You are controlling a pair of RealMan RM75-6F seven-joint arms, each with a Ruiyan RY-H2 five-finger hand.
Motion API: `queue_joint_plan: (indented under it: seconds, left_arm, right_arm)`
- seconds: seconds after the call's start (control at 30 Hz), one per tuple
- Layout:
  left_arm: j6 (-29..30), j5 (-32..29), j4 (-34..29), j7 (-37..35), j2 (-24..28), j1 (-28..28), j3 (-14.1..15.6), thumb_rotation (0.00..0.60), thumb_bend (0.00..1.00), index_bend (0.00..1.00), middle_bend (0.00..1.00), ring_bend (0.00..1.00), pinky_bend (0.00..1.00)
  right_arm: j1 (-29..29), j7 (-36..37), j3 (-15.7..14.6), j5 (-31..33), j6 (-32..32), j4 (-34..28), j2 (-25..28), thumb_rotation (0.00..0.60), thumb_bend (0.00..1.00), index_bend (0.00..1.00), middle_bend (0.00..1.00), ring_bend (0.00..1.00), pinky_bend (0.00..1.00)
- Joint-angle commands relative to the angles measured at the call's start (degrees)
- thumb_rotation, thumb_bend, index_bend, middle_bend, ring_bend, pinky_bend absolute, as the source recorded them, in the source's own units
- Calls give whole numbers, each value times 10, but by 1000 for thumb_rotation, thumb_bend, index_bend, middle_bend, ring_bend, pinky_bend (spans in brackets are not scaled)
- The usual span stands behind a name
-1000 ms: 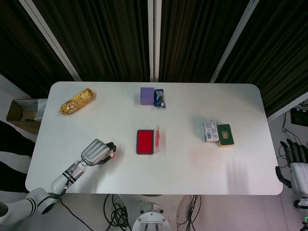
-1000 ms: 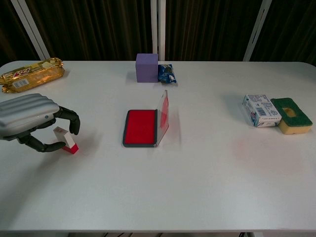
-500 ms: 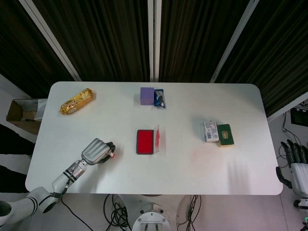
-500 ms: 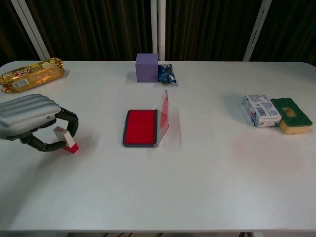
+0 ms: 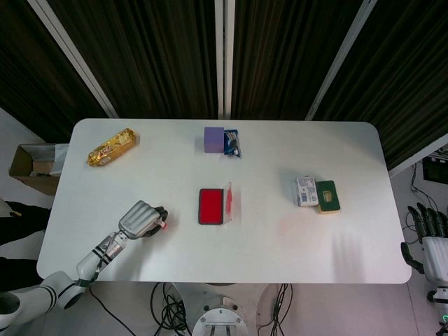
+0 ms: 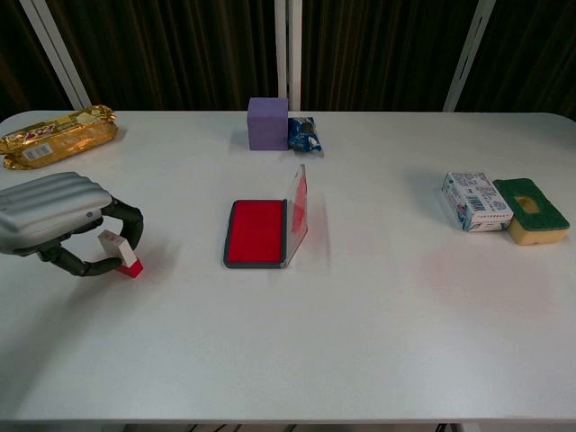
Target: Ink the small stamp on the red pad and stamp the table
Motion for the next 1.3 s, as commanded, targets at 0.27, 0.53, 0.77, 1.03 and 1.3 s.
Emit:
queue_joint_plan:
  seconds: [0.27,0.53,0.77,1.03,1.3]
  left_arm:
    - [7,-3,-1,-8,1,-1,-1,600,357,550,541,964,1000]
    - [13,-6,-24,-23,20,-13,-14,600,376,566,571,966,1000]
    - [-16,-19,-85,-57,46,-66,-56,600,380,587,592,973,1000]
    - [-101,-50,-101,-88,14,-140,-98,600,399,594,607,980,1000]
    - [-159,-68,-59,-91,-43,-198,-118,600,413,595,609,983,1000]
  right_arm:
    - [-1,-1,-1,0,1,-1,0,600,349,0,0,0,0]
    - [-1,-1,0,-1,3,-2,1,600,349,0,0,0,0]
    - [1,-2,0,-3,2,-5,1,600,350,0,0,0,0]
    - [-1,-2,-1,-7,7,-7,2,600,351,0,0,0,0]
    - [-6,1,-4,-8,11,-8,4,600,350,0,0,0,0]
